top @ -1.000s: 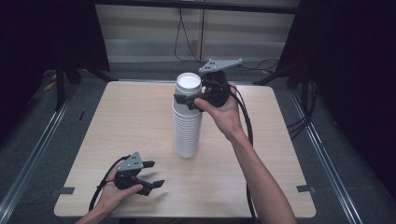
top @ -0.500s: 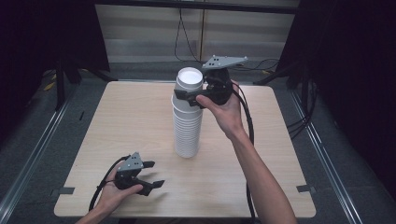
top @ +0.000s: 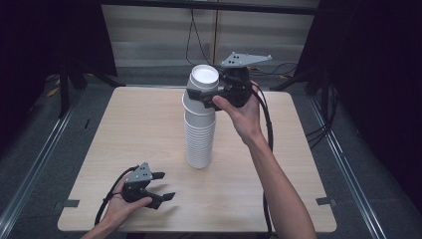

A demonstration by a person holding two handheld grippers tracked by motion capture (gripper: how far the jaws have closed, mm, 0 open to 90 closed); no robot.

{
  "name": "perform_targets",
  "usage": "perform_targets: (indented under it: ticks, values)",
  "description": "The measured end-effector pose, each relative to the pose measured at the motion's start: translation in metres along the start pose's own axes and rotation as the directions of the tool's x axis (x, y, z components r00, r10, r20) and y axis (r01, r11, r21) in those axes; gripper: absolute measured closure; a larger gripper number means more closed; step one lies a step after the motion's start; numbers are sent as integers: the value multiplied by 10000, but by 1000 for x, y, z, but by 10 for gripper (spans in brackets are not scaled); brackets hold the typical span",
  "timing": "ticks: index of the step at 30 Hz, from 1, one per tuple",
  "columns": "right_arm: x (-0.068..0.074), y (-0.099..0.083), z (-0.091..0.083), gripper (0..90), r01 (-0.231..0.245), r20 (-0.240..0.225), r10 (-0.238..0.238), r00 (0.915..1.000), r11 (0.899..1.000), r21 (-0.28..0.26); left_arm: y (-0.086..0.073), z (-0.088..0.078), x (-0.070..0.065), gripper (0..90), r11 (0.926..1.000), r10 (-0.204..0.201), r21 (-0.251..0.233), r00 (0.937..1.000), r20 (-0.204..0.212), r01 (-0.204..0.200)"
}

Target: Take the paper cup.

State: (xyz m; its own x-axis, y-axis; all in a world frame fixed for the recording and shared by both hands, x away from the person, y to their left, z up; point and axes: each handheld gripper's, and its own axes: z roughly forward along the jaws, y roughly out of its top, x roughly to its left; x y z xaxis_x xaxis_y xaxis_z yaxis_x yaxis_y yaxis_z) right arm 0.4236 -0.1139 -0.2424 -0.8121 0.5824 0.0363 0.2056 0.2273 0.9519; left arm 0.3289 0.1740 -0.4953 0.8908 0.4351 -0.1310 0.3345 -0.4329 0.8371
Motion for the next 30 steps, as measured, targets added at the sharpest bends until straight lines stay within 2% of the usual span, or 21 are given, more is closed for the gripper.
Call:
perform_targets:
  ticks: [1, 7, 12, 18, 20, 22, 27, 30]
  values:
    - [1, 0, 0, 205, 16, 33, -16, 10000, 10000, -26, 0, 0, -1, 188, 9998, -130, -116, 9999, 28, 130]
    - [0, 2, -2, 206, -56, -27, 54, 10000, 9977, -680, 0, 0, -1, 188, 10000, -5, -22, 10000, 15, 5]
    - [-1, 3, -6, 206, 21, 121, -10, 9999, 9959, -903, 0, 0, -1, 188, 10000, 9, -9, 10000, 11, -9]
    - [-6, 6, -12, 207, -172, 17, 176, 9998, 9901, -1391, 0, 1, 0, 188, 10000, -1, 42, 10000, 46, 1]
    - [-7, 7, -14, 208, -453, -351, 401, 9986, 9858, -1614, 1, 1, -1, 188, 9999, -142, -73, 9998, 104, 143]
    - [-5, 9, -16, 208, -274, -77, 265, 9996, 9853, -1687, 1, 0, -2, 188, 10000, 5, 1, 9999, 129, -5]
    - [-4, 12, -19, 208, -354, -240, 311, 9992, 9785, -2034, 1, 0, -2, 188, 10000, 47, 17, 9999, 94, -47]
    - [-5, 12, -21, 208, -369, -140, 347, 9993, 9765, -2124, 1, 0, -1, 186, 10000, 51, 13, 10000, 77, -51]
